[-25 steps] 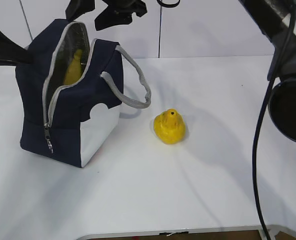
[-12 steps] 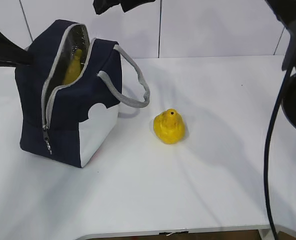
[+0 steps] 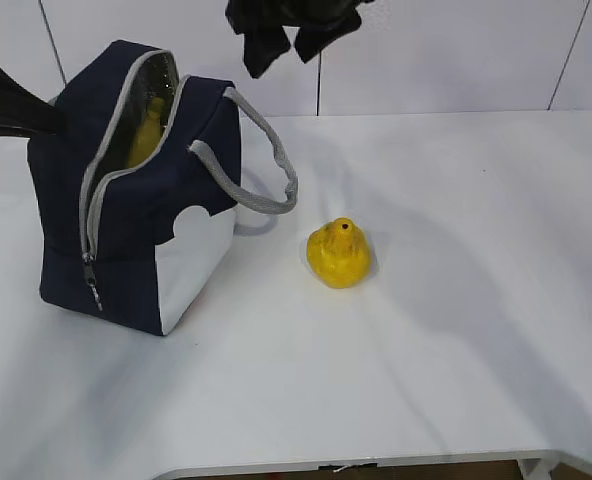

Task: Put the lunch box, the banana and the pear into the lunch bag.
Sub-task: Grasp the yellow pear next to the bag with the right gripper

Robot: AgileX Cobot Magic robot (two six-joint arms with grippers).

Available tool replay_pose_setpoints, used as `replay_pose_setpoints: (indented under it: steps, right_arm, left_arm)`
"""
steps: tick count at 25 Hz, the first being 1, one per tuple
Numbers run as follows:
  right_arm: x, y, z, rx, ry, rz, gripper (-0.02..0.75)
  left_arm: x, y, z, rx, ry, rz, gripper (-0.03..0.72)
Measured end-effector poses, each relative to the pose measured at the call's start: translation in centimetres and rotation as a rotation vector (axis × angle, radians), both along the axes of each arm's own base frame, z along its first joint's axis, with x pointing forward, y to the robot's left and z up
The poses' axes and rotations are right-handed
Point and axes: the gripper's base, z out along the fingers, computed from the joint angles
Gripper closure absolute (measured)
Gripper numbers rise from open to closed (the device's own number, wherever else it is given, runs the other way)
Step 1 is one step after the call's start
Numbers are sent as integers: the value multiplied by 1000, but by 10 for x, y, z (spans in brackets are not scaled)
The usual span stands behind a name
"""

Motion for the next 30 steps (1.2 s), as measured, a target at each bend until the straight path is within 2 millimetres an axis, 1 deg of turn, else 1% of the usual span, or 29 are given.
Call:
replay_pose_setpoints:
  steps: [7, 9, 12, 19, 24, 26, 28, 30]
  right_arm:
    - [-30, -30, 13, -156, 21, -66, 190]
    - [-39, -38, 18, -166, 26, -118, 190]
    - [-47, -44, 16, -159, 59, -175, 190]
    - [-52, -39, -14, -129, 197, -196, 190]
    - [-56, -40, -40, -156, 280, -207, 190]
    - [-57, -40, -47, -168, 302, -208, 190]
    - [-56, -40, -53, -176, 314, -209, 190]
    - [-52, -38, -62, -186, 332, -208, 190]
  left_arm:
    - [0, 0, 0, 4, -1, -2, 692]
    - [0, 0, 0, 4, -1, -2, 692]
    - [-1, 1, -1, 16, 1, -7, 692]
    - [-3, 4, -7, 80, 60, -1, 692]
    - [-3, 6, -8, 90, 65, 3, 692]
    - [-3, 6, -8, 92, 66, 5, 692]
    - [-3, 6, -8, 94, 67, 6, 692]
    - [-3, 6, -8, 94, 69, 8, 692]
